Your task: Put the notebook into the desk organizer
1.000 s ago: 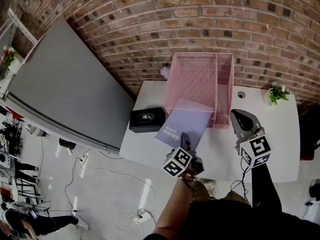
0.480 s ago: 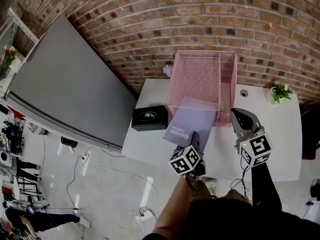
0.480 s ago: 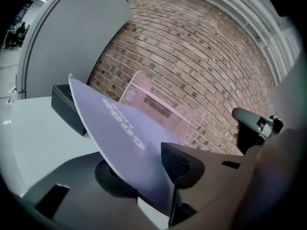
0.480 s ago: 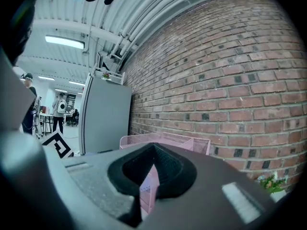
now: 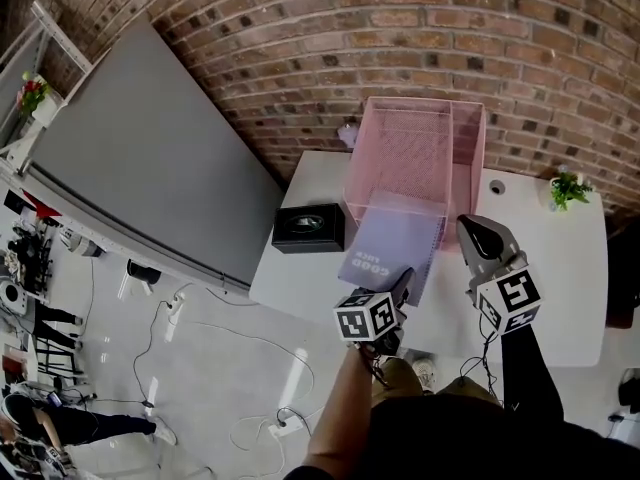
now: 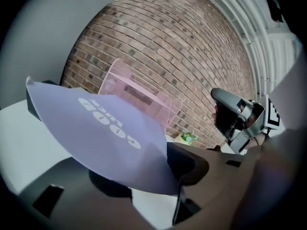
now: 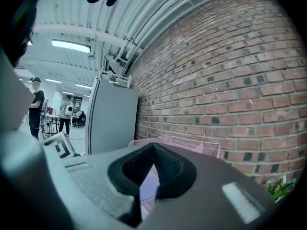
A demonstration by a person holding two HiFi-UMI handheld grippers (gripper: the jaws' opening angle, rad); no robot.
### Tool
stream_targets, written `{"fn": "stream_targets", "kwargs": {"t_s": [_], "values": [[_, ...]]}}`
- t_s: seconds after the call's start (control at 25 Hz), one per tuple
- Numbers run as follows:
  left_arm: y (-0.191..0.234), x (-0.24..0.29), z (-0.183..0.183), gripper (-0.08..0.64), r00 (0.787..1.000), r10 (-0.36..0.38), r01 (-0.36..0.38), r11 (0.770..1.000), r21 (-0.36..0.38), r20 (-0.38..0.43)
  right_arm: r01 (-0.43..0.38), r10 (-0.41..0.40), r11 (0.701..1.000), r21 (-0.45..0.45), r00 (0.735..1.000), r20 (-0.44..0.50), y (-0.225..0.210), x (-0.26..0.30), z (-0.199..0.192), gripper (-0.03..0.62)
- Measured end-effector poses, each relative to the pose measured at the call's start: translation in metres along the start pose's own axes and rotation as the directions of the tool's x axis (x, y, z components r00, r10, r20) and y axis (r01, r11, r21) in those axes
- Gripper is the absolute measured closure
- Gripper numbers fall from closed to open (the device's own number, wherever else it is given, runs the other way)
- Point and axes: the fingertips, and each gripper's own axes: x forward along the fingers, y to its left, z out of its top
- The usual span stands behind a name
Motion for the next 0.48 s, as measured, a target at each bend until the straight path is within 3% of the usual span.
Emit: {"fn": "stream_targets", "kwargs": {"t_s": [0.12, 0.24, 0.48], "values": [[-0.001, -0.005, -0.003, 0.339, 0.999, -0.025, 0.025, 0.999, 0.025, -0.027, -0.008, 0.008, 1.0, -0.001, 1.0, 0.0, 0.002, -0.002, -0.001, 0.592], [0.0, -0.008, -0.002, 0.341, 0.999, -0.031, 0.031, 0.999, 0.006, -0.035, -0.011, 0.011, 1.0, -0.001, 1.0, -0.001, 0.002, -0.005, -0.002, 0.592], [0.005, -0.011, 0.004, 0.476, 0.998, -0.032, 0.041, 0.982, -0.184, 0.055, -0.013, 0.013, 1.0, -0.006, 1.0, -0.003, 0.001, -0.009, -0.002, 0.592]]}}
